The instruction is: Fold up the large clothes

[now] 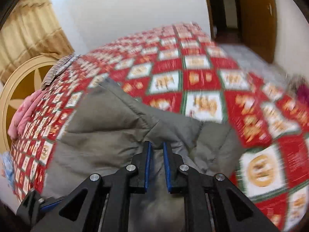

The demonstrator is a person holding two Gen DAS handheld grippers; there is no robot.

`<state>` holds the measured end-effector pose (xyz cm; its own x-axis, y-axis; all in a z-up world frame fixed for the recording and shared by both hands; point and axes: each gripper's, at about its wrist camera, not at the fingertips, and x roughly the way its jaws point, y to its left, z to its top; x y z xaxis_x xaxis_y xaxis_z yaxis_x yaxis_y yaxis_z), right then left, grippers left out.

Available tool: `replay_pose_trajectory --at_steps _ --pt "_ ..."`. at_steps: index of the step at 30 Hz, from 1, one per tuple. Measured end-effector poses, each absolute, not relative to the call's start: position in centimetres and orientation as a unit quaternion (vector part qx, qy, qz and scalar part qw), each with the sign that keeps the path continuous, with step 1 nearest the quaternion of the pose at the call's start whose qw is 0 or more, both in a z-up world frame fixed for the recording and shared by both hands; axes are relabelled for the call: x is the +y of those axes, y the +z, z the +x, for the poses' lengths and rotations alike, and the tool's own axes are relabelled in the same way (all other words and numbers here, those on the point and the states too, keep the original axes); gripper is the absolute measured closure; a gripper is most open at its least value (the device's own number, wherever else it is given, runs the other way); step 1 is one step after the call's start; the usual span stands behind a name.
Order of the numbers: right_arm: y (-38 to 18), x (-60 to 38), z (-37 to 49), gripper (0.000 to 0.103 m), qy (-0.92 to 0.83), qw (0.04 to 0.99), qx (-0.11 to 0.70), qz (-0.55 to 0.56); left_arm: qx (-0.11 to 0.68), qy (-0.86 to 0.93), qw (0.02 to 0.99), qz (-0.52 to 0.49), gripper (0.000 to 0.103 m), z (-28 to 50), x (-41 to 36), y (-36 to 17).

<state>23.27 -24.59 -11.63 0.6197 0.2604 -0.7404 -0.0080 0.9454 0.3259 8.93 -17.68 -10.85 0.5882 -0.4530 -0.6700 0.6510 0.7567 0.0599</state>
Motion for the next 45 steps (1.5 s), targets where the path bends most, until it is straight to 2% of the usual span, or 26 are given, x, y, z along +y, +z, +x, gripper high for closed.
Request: replay_pose_trajectory --at_steps 7,10,15,20,23,24,25,27,30,34,45 --pt "-15.7 -25.2 23.7 0.094 0.042 0.889 0.416 0.186 0.289 -0.302 0.886 0.203 0.000 8.9 -19.4 -13.2" --pt "-15.4 -25.3 23.9 0.094 0.043 0.889 0.415 0.187 0.303 -0.300 0.883 0.196 0.000 8.9 -18.7 -12.6" --pt "-13.0 -27.0 21.7 0.091 0.053 0.877 0.415 0.236 0.347 -0.346 0.860 0.142 0.000 8.2 -13.9 -8.4" --pt "-8.6 -29.6 16.2 0.090 0.013 0.900 0.362 0.243 0.314 -0.336 0.884 0.080 0.000 9.3 -5.4 -2.9" --pt "-7.6 -29.9 15.1 0.089 -0.002 0.897 0.367 0.248 0.323 -0.291 0.898 0.063 0.000 12.4 -2.8 -2.3" --pt "-7.7 -29.9 15.2 0.079 -0.004 0.892 0.374 0.255 0.333 -0.274 0.900 0.056 0.000 14.1 -2.0 -2.5" --pt "-8.0 -29.9 15.4 0.056 -0.006 0.883 0.384 0.269 0.347 -0.268 0.898 0.041 0.000 15.9 -1.2 -3.1" --pt "-8.6 -29.9 15.5 0.028 -0.007 0.876 0.387 0.287 0.384 -0.261 0.886 0.002 0.000 18.8 -0.2 -5.1" --pt "-10.1 -29.4 15.9 0.028 -0.013 0.873 0.398 0.282 0.447 -0.252 0.855 -0.072 0.000 22.9 0.7 -8.0" --pt "-12.8 -28.6 17.4 0.028 -0.003 0.859 0.422 0.291 0.485 -0.268 0.819 -0.149 0.000 25.2 -0.3 -11.6" --pt "-15.2 -24.7 19.8 0.026 0.049 0.874 0.424 0.233 0.496 -0.358 0.766 -0.196 0.000 25.5 -1.7 -14.9"
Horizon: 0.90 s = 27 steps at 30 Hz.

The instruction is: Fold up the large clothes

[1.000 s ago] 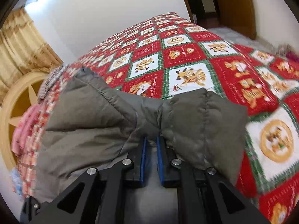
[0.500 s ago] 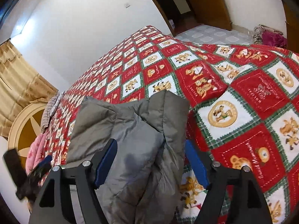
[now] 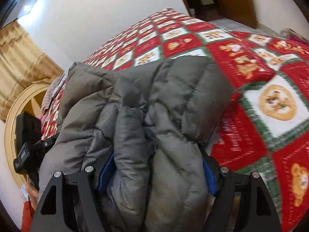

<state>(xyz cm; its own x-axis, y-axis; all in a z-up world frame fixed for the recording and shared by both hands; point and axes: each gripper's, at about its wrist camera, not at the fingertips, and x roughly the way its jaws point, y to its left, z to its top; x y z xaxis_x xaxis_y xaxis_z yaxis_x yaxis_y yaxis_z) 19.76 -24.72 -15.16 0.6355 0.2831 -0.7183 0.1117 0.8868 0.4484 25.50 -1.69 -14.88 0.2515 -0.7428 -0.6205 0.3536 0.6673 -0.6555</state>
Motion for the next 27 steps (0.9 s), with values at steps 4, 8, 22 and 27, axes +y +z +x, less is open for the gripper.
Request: replay_pose_trajectory --at_steps 4,8,22,27 --pt "-15.2 -23.8 20.3 0.033 0.057 0.874 0.430 0.217 0.480 -0.360 0.780 -0.176 0.022 23.7 -1.7 -13.8" --pt "-14.5 -22.8 18.5 0.054 0.099 0.868 0.438 0.213 0.466 -0.360 0.786 -0.188 0.033 20.7 -0.5 -13.2" --pt "-6.4 -22.7 9.2 0.080 0.156 0.897 0.321 0.263 0.363 -0.414 0.817 -0.169 0.037 12.4 -1.9 -2.3" --pt "-10.0 -24.9 10.4 0.080 0.172 0.856 0.356 0.334 0.399 -0.356 0.825 -0.181 0.042 13.5 -1.0 -5.2"
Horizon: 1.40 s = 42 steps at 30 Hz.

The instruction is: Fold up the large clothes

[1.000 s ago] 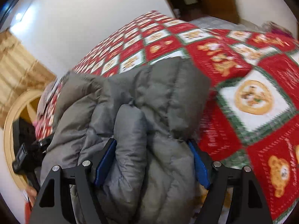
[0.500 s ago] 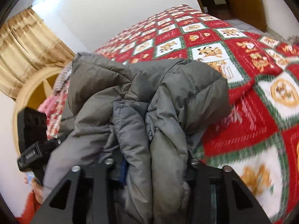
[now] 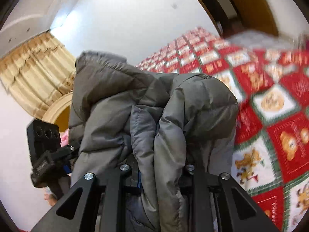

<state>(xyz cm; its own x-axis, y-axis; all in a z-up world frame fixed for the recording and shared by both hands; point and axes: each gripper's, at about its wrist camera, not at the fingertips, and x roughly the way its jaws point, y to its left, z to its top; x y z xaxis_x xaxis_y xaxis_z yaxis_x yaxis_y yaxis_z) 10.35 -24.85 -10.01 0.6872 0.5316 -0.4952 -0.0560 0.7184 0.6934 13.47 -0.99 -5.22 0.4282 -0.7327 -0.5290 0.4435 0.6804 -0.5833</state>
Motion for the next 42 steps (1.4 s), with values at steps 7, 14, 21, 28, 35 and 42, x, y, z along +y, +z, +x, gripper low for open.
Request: replay_pose_trajectory --at_steps 7,14,21,28,35,42 --pt "-15.6 -19.9 13.8 0.080 0.272 0.792 0.392 0.381 0.422 -0.278 0.831 -0.233 0.042 13.4 5.5 -8.9" --pt "-17.9 -21.1 15.9 0.074 0.234 0.783 0.409 0.406 0.448 -0.243 0.829 -0.232 0.039 14.5 6.3 -11.4" --pt "-12.4 -22.8 13.1 0.016 0.097 0.876 0.394 0.261 0.449 -0.248 0.833 -0.206 0.035 13.8 6.0 -11.0" --pt "-14.8 -22.1 18.5 0.012 0.126 0.851 0.450 0.239 0.453 -0.243 0.836 -0.190 0.027 14.8 5.9 -11.6" --pt "-15.0 -18.3 18.5 0.042 0.165 0.849 0.458 0.205 0.447 -0.273 0.825 -0.213 0.039 14.6 6.2 -13.0" --pt "-11.0 -17.6 14.0 0.073 0.164 0.864 0.428 0.210 0.422 -0.311 0.825 -0.208 0.046 11.8 3.4 -8.1"
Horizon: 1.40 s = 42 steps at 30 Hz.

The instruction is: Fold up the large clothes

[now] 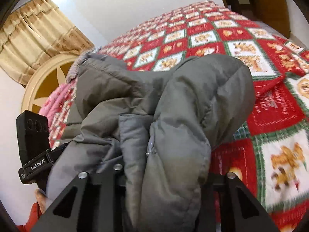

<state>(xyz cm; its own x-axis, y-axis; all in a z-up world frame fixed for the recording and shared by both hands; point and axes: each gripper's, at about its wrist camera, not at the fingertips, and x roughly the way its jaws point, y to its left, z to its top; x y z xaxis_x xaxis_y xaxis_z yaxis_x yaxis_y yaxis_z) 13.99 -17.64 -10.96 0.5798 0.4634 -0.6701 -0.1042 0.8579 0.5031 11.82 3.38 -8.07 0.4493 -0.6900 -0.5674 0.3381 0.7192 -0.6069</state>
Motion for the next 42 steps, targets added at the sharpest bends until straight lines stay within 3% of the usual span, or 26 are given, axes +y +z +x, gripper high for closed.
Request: replay_pose_trajectory --at_steps 6,11,17,23,30,33,37,39,42 --pt "-2.2 -23.3 8.8 0.075 0.140 0.895 0.352 0.234 0.378 -0.361 0.836 -0.169 0.044 10.7 -3.0 0.7" --pt "2.0 -30.7 7.9 0.075 0.090 0.899 0.350 0.245 0.435 -0.352 0.814 -0.156 0.043 14.7 -9.9 0.6" --pt "-5.6 -35.5 12.5 0.076 0.035 0.883 0.409 0.226 0.486 -0.271 0.828 -0.060 0.043 19.7 -15.6 -6.3" --pt "-12.8 -36.5 16.2 0.076 0.040 0.868 0.417 0.268 0.490 -0.225 0.842 -0.007 0.037 22.9 -15.4 -9.4" --pt "-14.3 -35.4 18.5 0.073 0.023 0.878 0.422 0.223 0.459 -0.177 0.870 0.036 0.017 24.2 -15.0 -11.5" --pt "-14.9 -35.2 20.8 0.072 0.028 0.878 0.426 0.218 0.453 -0.155 0.877 0.040 0.016 24.5 -14.8 -11.8" --pt "-14.5 -35.4 21.0 0.060 0.023 0.880 0.428 0.205 0.445 -0.142 0.882 0.054 0.009 23.9 -14.6 -11.3" --pt "-13.6 -35.9 19.4 0.059 0.025 0.876 0.431 0.216 0.439 -0.145 0.884 0.063 0.006 23.3 -14.5 -10.8" --pt "-11.3 -37.5 16.2 0.038 -0.006 0.877 0.418 0.238 0.430 -0.143 0.888 0.079 0.003 22.7 -14.2 -10.0"
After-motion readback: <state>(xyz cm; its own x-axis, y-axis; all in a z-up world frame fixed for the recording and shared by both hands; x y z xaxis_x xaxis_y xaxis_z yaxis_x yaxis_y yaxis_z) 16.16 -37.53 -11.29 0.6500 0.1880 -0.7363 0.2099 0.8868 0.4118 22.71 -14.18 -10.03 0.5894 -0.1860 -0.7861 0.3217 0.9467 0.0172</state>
